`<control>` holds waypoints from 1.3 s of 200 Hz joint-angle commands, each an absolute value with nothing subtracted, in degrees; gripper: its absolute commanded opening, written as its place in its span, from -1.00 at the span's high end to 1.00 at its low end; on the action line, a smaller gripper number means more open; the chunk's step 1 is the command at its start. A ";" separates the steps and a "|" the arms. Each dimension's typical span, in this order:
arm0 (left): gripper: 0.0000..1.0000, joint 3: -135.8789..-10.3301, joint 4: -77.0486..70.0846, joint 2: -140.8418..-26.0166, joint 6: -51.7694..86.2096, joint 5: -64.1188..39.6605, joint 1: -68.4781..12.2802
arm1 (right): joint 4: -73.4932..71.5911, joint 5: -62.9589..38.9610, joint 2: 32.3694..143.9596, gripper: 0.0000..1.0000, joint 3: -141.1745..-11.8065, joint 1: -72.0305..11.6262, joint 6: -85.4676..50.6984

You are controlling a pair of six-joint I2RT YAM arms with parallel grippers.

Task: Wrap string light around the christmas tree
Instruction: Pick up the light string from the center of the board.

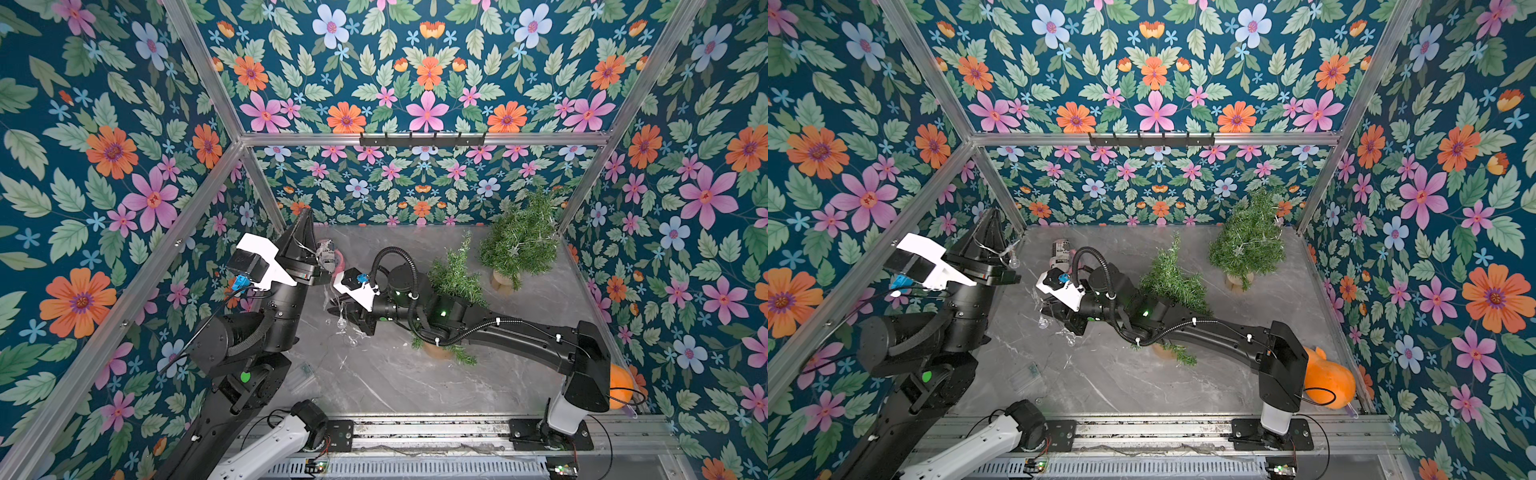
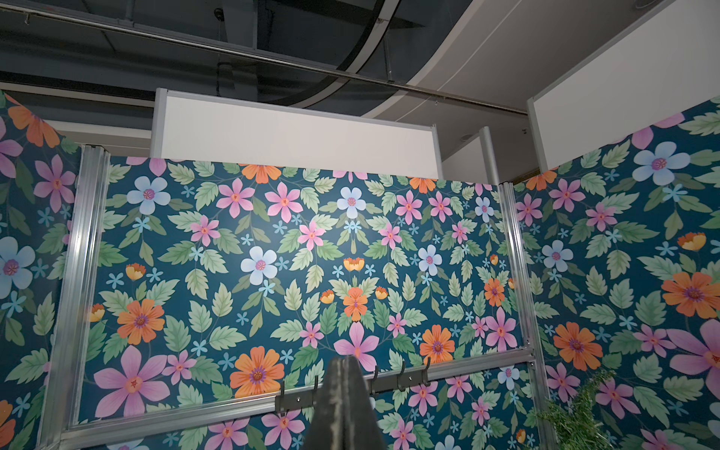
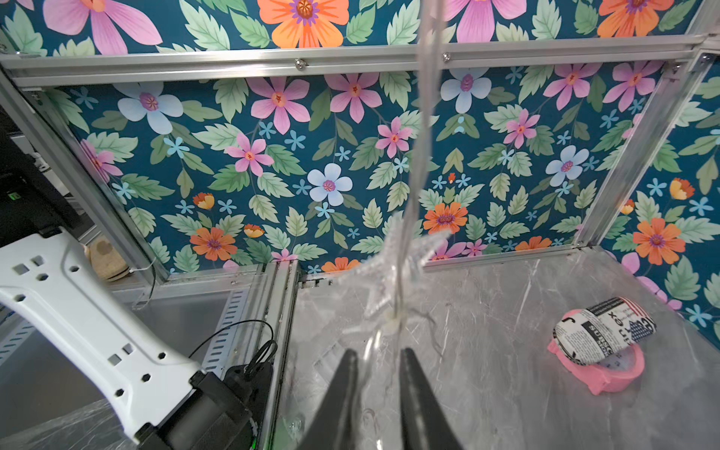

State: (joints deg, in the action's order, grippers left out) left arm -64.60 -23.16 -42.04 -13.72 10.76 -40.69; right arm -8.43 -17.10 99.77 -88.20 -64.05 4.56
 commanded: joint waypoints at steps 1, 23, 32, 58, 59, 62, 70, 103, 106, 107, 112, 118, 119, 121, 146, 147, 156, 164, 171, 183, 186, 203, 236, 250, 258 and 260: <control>1.00 -63.99 -23.99 -42.01 -15.23 13.34 -40.69 | -8.49 -14.27 98.07 0.98 -87.79 -64.39 6.04; 1.00 -62.59 -24.02 -42.10 -16.67 16.62 -40.69 | -8.55 -12.38 95.57 1.00 -86.26 -65.19 7.67; 1.00 -62.01 -24.02 -42.26 -17.49 18.19 -40.68 | -8.93 -12.09 93.37 1.00 -85.49 -65.45 8.12; 1.00 -60.98 -24.55 -43.93 -20.96 24.21 -40.64 | -8.98 -11.60 90.03 1.00 -83.76 -65.98 8.93; 1.00 -60.99 -24.54 -44.03 -21.12 24.50 -40.66 | -9.02 -11.60 89.92 1.00 -83.71 -65.99 8.99; 1.00 -61.01 -24.49 -44.42 -21.50 25.12 -40.68 | -9.07 -11.65 89.51 1.00 -83.47 -66.08 9.11; 1.00 -61.20 -24.04 -45.49 -22.17 26.52 -40.69 | -9.38 -12.21 88.44 1.00 -82.90 -66.26 9.44; 1.00 -61.83 -25.59 -48.70 -22.32 27.15 -40.61 | -7.29 -16.67 86.89 1.00 -81.10 -66.38 11.42; 1.00 -61.99 -26.18 -48.92 -22.39 27.09 -40.56 | -6.50 -16.14 87.11 1.00 -81.16 -66.36 11.69; 1.00 -62.11 -26.32 -48.92 -22.41 27.08 -40.58 | -6.33 -15.93 87.23 1.00 -81.23 -66.31 11.73; 1.00 -62.67 -27.07 -49.35 -22.54 27.20 -40.59 | -4.92 -14.50 87.70 1.00 -81.49 -66.36 12.03; 1.00 -63.75 -27.20 -49.99 -22.74 27.31 -40.60 | -3.28 -12.78 88.19 1.00 -81.93 -66.36 12.32; 1.00 -63.91 -27.18 -50.09 -22.79 27.41 -40.60 | -3.09 -12.45 88.26 1.00 -82.01 -66.40 12.36; 1.00 -64.38 -27.12 -50.34 -22.84 27.46 -40.60 | -2.64 -11.92 88.42 1.00 -82.07 -66.37 12.45; 1.00 -68.13 -28.17 -52.71 -23.35 31.97 -40.61 | -2.13 -5.99 87.87 1.00 -80.64 -66.38 12.83; 1.00 -68.21 -28.28 -52.77 -23.37 32.11 -40.61 | -2.25 -5.68 87.79 1.00 -80.48 -66.37 12.83; 1.00 -69.15 -28.72 -52.92 -23.10 32.23 -40.59 | -2.71 -3.38 87.47 1.00 -79.82 -66.31 12.98; 1.00 -70.37 -27.76 -52.61 -21.63 30.98 -40.55 | -2.79 -0.98 87.52 1.00 -79.58 -66.14 13.61; 1.00 -71.82 -25.74 -52.21 -19.25 28.91 -40.61 | -2.47 0.73 87.89 1.00 -79.75 -65.83 14.17; 1.00 -74.40 -22.48 -51.37 -15.26 24.70 -40.60 | -0.60 3.58 89.19 1.00 -81.34 -65.16 14.52; 1.00 -74.99 -21.80 -51.19 -14.39 23.43 -40.59 | -0.10 4.16 89.49 1.00 -81.84 -65.02 14.55; 1.00 -77.61 -20.00 -50.39 -10.72 21.57 -40.60 | 1.16 7.21 91.39 1.00 -84.74 -64.20 15.15; 1.00 -82.27 -18.24 -49.83 -12.30 22.61 -40.59 | 2.92 6.50 94.38 1.00 -90.58 -61.69 15.19; 1.00 -84.17 -17.25 -49.92 -13.84 23.85 -40.59 | 3.75 6.50 96.65 1.00 -92.97 -60.97 15.52; 1.00 -84.64 -17.35 -49.72 -14.97 24.52 -40.59 | 3.34 6.78 97.11 1.00 -93.89 -60.59 15.56; 1.00 -84.66 -17.41 -49.65 -15.43 24.68 -40.54 | 3.16 6.79 97.12 1.00 -94.05 -60.45 15.56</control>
State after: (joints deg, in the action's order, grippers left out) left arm -82.70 -14.37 -50.15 -12.67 23.35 -40.62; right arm -1.52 4.69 95.13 -92.09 -61.36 14.33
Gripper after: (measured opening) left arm 0.049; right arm 0.049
